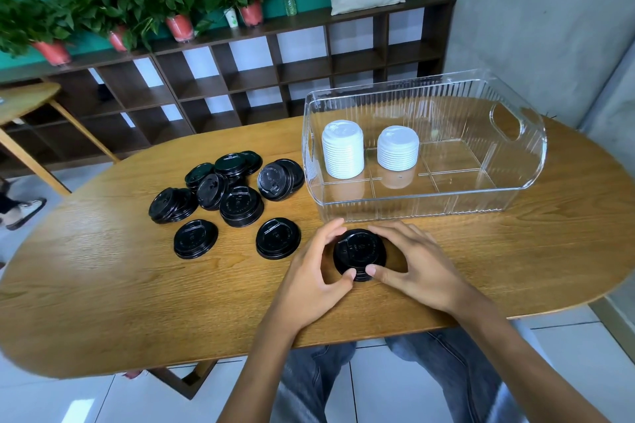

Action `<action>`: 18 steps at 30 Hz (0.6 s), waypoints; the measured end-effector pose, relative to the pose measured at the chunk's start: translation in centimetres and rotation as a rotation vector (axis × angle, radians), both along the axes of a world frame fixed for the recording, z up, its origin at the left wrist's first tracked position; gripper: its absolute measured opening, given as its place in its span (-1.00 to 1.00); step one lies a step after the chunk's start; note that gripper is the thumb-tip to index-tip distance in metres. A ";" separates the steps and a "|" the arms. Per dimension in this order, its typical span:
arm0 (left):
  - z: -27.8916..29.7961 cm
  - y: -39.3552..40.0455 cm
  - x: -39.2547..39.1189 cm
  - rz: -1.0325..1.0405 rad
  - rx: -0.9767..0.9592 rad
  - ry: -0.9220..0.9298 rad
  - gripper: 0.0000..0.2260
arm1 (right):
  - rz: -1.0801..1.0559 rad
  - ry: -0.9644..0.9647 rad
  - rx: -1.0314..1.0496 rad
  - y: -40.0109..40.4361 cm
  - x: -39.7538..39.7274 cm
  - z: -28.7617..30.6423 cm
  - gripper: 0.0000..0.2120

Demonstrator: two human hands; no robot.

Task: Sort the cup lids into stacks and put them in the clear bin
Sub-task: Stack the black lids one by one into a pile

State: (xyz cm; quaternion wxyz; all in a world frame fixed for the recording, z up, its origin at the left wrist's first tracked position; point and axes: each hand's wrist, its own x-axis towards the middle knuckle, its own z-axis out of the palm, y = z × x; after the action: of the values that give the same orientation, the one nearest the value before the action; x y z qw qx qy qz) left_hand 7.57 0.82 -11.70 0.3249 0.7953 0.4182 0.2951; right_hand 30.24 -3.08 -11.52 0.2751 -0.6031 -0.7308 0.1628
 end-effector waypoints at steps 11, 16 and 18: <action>0.0 0.0 0.0 -0.007 0.019 0.034 -0.33 | -0.002 -0.016 0.007 0.1 -0.1 -0.1 -0.34; -0.2 0.1 0.1 -0.016 0.028 0.040 -0.32 | -0.002 -0.029 -0.002 0.1 -0.1 0.0 -0.32; -0.1 0.1 0.0 -0.009 0.034 0.013 -0.35 | -0.005 -0.025 -0.005 0.1 -0.1 0.1 -0.33</action>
State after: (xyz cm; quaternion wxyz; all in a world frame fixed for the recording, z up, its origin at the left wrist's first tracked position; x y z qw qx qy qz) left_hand 7.61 0.92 -11.77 0.3098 0.8046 0.4115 0.2953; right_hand 30.15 -2.94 -11.47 0.2651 -0.6077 -0.7321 0.1565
